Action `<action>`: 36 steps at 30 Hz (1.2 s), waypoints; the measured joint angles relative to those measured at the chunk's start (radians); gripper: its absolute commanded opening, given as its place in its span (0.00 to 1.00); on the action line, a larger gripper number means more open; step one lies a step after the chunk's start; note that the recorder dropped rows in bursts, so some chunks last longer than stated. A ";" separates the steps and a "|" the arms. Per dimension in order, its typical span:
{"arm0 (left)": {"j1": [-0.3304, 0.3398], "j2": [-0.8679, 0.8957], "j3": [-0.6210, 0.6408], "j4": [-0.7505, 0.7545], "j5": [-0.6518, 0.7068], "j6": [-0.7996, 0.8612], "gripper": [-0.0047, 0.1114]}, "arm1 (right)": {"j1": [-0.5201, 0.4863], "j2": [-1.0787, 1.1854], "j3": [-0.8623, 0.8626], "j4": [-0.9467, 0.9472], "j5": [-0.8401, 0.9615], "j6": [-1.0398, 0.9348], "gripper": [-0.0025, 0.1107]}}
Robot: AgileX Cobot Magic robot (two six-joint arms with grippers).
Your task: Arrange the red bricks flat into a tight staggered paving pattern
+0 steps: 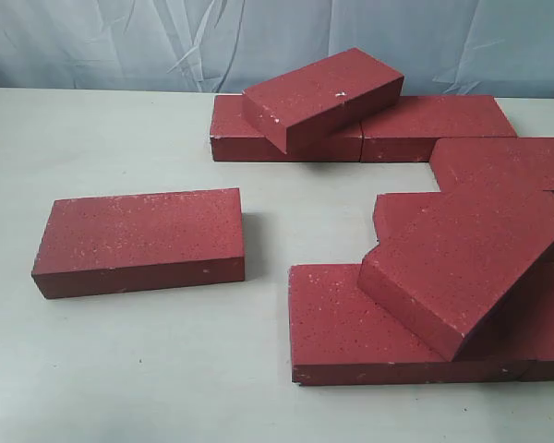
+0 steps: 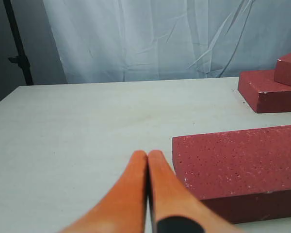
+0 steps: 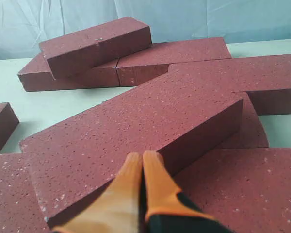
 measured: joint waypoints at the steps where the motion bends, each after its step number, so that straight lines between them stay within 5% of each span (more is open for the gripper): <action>1: 0.000 0.000 0.000 0.000 0.000 0.000 0.04 | 0.000 0.000 0.000 0.000 0.000 0.000 0.02; 29: 0.000 0.000 0.000 0.000 0.000 0.000 0.04 | 0.000 0.000 0.000 0.000 0.000 0.000 0.02; 36: 0.000 0.000 0.000 0.000 0.000 0.000 0.04 | 0.000 0.000 0.000 0.000 -0.143 0.000 0.02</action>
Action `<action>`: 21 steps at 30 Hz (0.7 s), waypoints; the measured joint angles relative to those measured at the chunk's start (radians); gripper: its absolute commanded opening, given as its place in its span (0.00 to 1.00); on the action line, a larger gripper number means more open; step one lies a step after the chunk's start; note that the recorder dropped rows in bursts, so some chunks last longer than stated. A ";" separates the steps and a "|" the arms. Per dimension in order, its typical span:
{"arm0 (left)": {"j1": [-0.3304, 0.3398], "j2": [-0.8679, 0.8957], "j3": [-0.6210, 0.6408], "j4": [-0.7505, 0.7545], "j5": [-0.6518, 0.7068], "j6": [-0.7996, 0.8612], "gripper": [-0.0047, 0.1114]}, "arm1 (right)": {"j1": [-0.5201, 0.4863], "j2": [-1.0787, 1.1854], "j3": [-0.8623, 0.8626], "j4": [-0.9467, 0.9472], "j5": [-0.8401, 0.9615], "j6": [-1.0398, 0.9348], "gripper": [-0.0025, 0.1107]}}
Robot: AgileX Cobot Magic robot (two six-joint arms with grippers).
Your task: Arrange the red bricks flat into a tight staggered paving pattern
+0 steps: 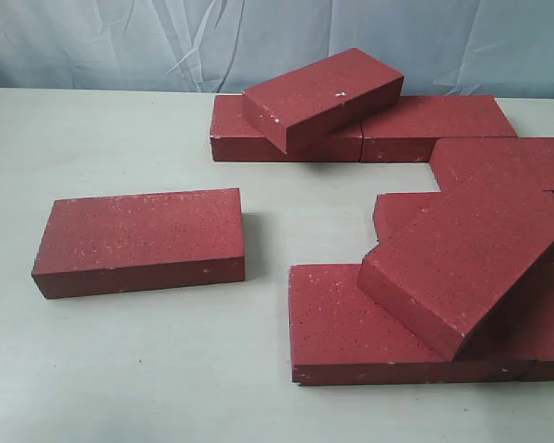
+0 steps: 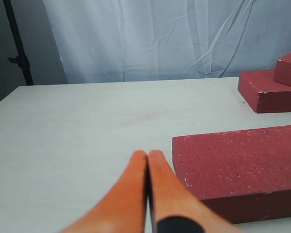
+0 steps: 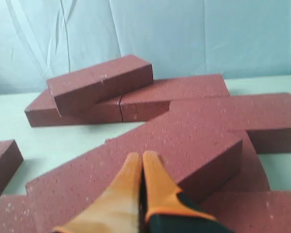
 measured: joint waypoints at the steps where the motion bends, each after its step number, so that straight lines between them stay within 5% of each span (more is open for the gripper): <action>1: 0.000 0.000 0.000 0.000 0.000 0.000 0.04 | 0.000 0.000 0.000 0.000 -0.032 0.000 0.02; 9: 0.000 0.000 0.000 0.000 0.000 0.000 0.04 | 0.000 0.000 0.000 0.000 -0.320 0.000 0.02; 21: 0.000 0.000 0.000 0.000 0.000 0.000 0.04 | 0.000 0.000 0.000 0.000 -0.337 0.000 0.02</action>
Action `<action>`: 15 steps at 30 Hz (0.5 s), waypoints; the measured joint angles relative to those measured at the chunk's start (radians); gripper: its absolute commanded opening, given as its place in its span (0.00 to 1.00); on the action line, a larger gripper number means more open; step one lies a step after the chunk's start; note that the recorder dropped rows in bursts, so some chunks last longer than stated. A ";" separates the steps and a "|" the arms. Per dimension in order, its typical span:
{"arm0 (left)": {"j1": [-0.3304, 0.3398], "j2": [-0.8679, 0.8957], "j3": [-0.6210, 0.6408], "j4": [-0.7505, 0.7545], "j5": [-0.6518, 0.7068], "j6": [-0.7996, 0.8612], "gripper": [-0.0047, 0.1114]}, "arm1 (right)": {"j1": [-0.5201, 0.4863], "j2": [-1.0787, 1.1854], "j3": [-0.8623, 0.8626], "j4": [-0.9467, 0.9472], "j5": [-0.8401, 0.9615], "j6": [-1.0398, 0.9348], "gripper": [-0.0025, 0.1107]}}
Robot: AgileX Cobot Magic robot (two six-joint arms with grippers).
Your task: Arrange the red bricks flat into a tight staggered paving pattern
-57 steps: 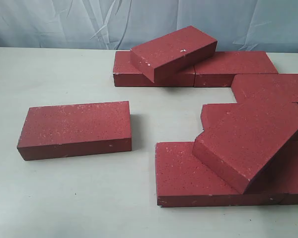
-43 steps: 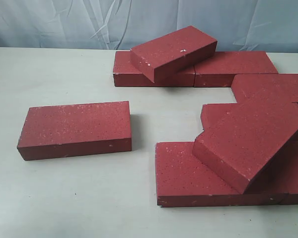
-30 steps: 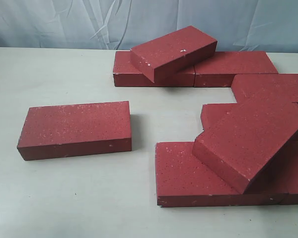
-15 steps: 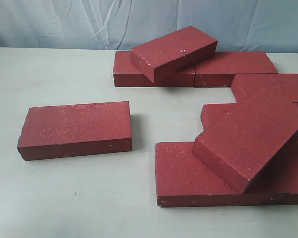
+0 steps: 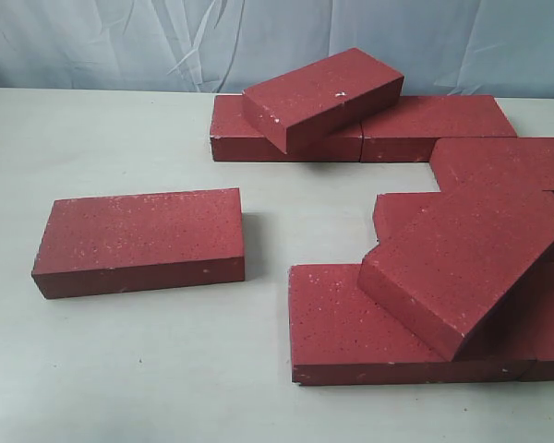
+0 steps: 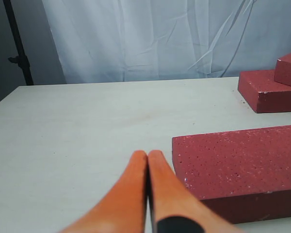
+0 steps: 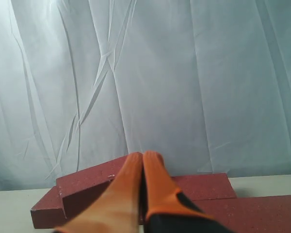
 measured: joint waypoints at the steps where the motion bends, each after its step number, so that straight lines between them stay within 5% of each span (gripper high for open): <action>1: 0.000 0.000 0.000 0.000 0.000 0.000 0.04 | 0.000 0.000 0.000 0.000 0.000 0.000 0.02; 15: 0.000 0.000 0.000 0.000 0.000 0.000 0.04 | 0.000 0.000 0.000 0.000 -0.062 -0.015 0.02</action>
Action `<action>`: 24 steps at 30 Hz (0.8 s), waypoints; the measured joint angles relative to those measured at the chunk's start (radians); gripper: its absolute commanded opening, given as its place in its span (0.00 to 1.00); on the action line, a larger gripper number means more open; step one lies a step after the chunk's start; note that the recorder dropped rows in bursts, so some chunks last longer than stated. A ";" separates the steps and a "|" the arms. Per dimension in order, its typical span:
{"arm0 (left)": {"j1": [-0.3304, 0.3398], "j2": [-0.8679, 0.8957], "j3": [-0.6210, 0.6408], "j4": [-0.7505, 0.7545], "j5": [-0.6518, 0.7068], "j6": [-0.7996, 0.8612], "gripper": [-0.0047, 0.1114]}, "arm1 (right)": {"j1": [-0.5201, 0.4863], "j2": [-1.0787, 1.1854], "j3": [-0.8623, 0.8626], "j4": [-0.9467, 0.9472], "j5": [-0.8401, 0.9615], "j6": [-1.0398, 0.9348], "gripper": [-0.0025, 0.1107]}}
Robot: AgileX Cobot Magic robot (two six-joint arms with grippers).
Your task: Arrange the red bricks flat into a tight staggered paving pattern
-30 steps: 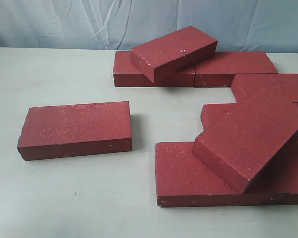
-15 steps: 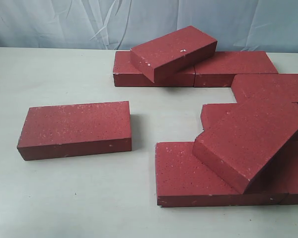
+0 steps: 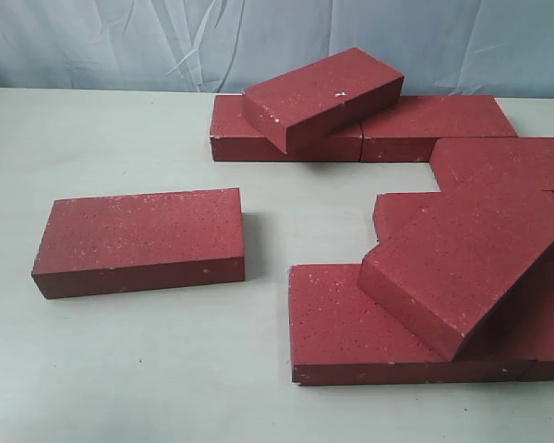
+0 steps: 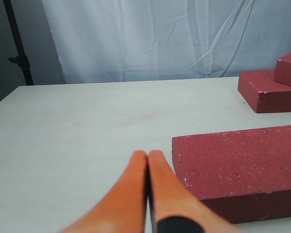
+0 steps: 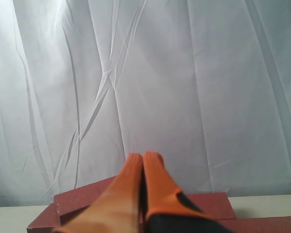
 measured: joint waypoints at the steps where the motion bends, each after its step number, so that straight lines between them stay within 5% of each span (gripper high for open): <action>1: 0.000 0.000 0.000 0.000 0.000 0.000 0.04 | 0.000 0.000 0.000 0.000 0.000 0.000 0.02; 24: 0.000 0.000 0.000 0.000 0.000 0.000 0.04 | 0.000 0.108 -0.092 -0.003 0.054 -0.006 0.02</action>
